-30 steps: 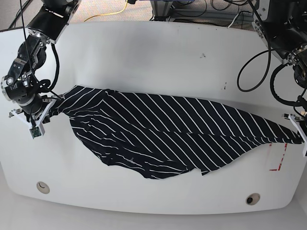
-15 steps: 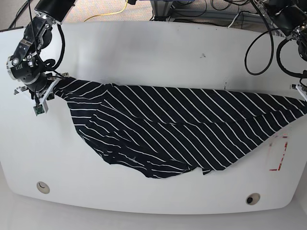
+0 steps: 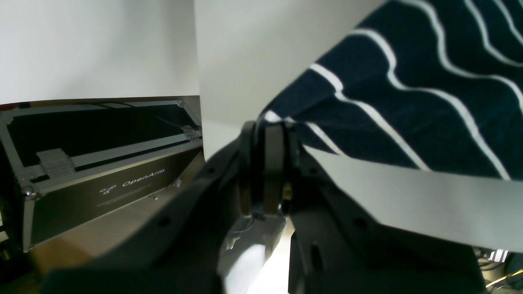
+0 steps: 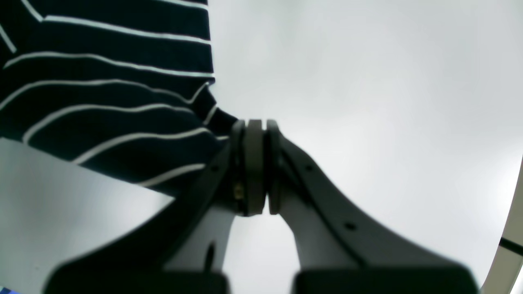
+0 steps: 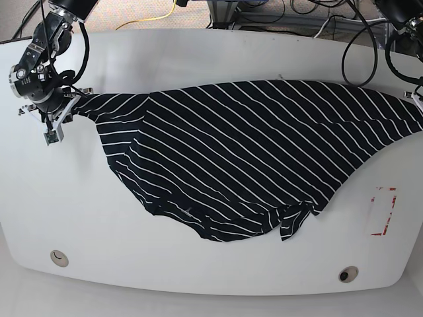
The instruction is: Layout the t-shirt on the table in an organized manner, then fold the t-shirt properly
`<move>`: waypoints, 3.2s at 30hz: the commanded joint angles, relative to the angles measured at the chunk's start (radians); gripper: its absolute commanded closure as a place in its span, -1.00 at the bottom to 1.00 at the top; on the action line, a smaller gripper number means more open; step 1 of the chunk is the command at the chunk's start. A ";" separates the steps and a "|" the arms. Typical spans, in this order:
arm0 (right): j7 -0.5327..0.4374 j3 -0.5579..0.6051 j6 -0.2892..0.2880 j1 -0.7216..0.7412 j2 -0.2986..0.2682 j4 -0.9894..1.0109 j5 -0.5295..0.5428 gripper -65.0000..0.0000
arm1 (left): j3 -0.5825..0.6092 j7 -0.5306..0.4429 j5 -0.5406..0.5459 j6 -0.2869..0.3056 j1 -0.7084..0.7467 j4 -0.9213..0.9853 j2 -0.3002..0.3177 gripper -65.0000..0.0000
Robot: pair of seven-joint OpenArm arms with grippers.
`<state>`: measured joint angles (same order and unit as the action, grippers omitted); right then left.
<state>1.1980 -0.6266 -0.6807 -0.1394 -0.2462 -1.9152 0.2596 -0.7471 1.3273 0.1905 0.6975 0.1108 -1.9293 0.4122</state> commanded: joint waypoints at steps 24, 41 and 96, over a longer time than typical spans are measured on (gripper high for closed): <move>-0.019 -0.026 -0.003 -0.006 -0.038 0.016 -0.001 1.00 | -0.073 -0.015 -0.009 0.001 0.139 -0.012 0.066 1.00; -0.019 -0.019 -0.001 0.004 -0.031 0.012 0.000 1.00 | 0.183 -0.070 -0.082 0.001 -0.196 0.023 0.015 1.00; -0.019 -0.019 -0.007 0.005 0.032 -0.017 0.008 1.00 | 0.291 -0.256 -0.154 0.001 -0.876 0.314 0.007 1.00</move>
<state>1.1927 -0.6415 -0.6849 -0.1455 -0.1970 -1.9114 0.2626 -0.4553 1.0786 0.0353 0.7044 -0.7162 -1.5990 0.4023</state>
